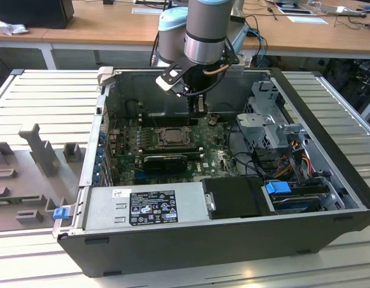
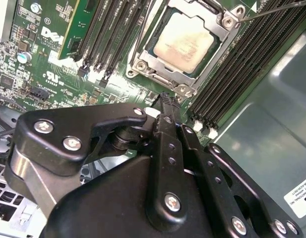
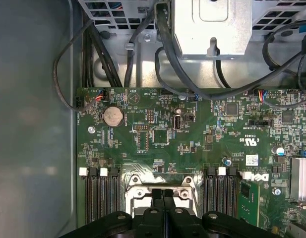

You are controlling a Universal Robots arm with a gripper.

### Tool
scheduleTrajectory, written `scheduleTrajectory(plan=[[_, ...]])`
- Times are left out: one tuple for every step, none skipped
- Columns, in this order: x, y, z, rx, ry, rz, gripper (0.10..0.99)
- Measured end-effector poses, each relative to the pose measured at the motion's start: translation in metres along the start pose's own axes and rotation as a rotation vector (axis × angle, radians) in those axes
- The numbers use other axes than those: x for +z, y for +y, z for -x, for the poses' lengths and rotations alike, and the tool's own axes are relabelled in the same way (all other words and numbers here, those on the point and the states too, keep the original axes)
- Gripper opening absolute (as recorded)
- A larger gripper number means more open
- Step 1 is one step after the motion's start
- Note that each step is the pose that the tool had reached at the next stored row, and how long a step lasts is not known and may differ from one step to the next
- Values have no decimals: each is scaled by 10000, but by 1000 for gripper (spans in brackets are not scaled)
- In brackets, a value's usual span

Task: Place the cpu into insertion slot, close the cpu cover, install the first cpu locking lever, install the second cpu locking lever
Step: 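Close the cpu cover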

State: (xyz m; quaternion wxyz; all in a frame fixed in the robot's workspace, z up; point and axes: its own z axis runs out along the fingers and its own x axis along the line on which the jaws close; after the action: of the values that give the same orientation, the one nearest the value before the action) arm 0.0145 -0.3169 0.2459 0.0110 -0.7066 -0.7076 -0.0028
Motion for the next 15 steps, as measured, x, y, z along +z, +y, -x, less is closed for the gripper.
scheduleTrajectory(plan=[[0,-1,0,0,0,-1,106],[0,-3,0,1,0,0,106],[0,-6,0,1,0,0,106],[0,-9,0,0,0,0,106],[0,-12,0,1,0,0,106],[0,-16,0,2,0,0,106],[0,-23,0,1,0,0,106],[0,-26,0,1,0,0,106],[0,-27,0,-1,0,0,106],[0,-29,0,0,-1,0,106],[0,-31,0,1,0,0,106],[0,-33,0,2,-1,-1,106],[0,-35,0,1,-1,0,106],[0,-38,0,1,-1,0,106],[0,-48,0,0,-1,0,106]])
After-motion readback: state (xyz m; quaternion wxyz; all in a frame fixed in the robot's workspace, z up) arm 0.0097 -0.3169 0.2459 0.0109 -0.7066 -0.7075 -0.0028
